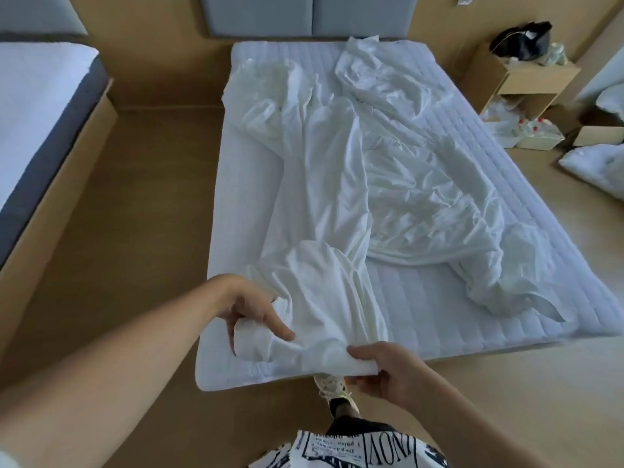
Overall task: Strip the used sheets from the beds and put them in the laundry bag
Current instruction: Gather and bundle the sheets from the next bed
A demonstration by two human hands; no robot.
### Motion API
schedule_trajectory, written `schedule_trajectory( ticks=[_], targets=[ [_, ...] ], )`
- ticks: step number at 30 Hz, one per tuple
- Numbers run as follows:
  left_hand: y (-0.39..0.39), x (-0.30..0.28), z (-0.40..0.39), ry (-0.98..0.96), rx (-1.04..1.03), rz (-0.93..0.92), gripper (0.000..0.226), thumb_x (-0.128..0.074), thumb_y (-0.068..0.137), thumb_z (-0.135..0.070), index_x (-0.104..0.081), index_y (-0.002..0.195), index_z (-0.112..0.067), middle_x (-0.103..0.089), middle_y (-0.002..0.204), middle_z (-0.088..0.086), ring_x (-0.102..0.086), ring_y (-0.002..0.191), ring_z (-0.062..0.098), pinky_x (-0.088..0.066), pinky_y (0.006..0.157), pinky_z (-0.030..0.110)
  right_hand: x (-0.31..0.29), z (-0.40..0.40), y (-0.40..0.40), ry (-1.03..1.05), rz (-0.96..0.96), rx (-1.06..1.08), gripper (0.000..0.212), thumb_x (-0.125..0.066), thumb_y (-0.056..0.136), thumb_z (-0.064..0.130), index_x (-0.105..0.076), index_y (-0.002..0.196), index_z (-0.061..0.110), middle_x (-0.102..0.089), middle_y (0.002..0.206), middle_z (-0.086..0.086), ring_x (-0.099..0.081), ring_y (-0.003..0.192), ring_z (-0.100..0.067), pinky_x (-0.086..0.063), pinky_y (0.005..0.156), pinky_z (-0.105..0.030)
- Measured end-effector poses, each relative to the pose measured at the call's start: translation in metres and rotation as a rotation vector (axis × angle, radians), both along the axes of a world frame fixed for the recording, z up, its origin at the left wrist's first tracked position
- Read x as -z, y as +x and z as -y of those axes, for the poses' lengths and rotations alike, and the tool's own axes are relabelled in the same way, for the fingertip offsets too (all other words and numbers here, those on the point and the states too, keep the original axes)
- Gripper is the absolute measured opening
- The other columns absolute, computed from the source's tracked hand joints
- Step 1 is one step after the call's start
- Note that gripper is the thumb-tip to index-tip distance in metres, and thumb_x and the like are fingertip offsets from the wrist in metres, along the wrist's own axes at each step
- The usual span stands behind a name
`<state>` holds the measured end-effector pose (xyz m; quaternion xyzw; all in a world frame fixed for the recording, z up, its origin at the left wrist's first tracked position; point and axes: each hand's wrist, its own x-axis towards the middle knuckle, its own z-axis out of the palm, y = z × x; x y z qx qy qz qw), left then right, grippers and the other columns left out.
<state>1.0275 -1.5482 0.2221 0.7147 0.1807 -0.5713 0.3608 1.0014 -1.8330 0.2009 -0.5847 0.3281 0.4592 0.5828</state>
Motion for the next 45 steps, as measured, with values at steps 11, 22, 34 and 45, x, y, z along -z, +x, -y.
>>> schedule_trajectory(
  ticks=[11,22,34,45],
  targets=[
    [0.056,-0.016,-0.011,-0.002,-0.495,0.567,0.04,-0.083,0.082,-0.046,-0.068,0.108,-0.018,-0.07,0.114,0.008,-0.068,0.102,0.025,-0.061,0.078,0.038,-0.026,-0.002,0.031,0.216,-0.06,0.369,0.029,-0.069,0.092,-0.001,-0.06,0.119,-0.006,-0.072,0.085,-0.024,-0.072,0.061,-0.028,-0.057,0.043,-0.027],
    [0.161,0.052,-0.007,0.145,-0.475,0.674,0.075,-0.074,0.094,-0.035,-0.036,0.159,-0.024,-0.01,0.171,-0.001,-0.028,0.152,0.022,-0.033,0.112,0.031,0.0,-0.033,0.239,0.099,0.235,0.252,0.014,-0.058,0.097,-0.002,-0.065,0.109,-0.005,-0.073,0.09,-0.021,-0.069,0.073,-0.029,-0.061,0.062,-0.032],
    [0.212,0.165,0.023,0.478,-0.19,0.675,0.074,-0.047,0.104,-0.053,-0.012,0.165,-0.029,0.014,0.172,0.003,0.006,0.159,0.027,-0.01,0.127,0.04,0.165,-0.062,0.287,-0.564,0.846,-1.28,0.126,-0.054,0.078,0.086,0.027,0.158,0.033,0.026,0.169,-0.01,0.023,0.157,-0.028,0.0,0.127,-0.056],
    [0.155,0.209,0.007,0.471,-0.669,0.43,0.088,-0.059,0.097,-0.058,-0.01,0.164,-0.03,-0.007,0.172,0.0,-0.015,0.157,0.023,-0.021,0.125,0.041,0.217,-0.072,0.325,-0.485,0.774,-1.174,0.107,-0.051,0.086,0.08,0.004,0.165,0.034,0.009,0.173,-0.007,0.011,0.159,-0.027,-0.001,0.128,-0.054]
  ],
)
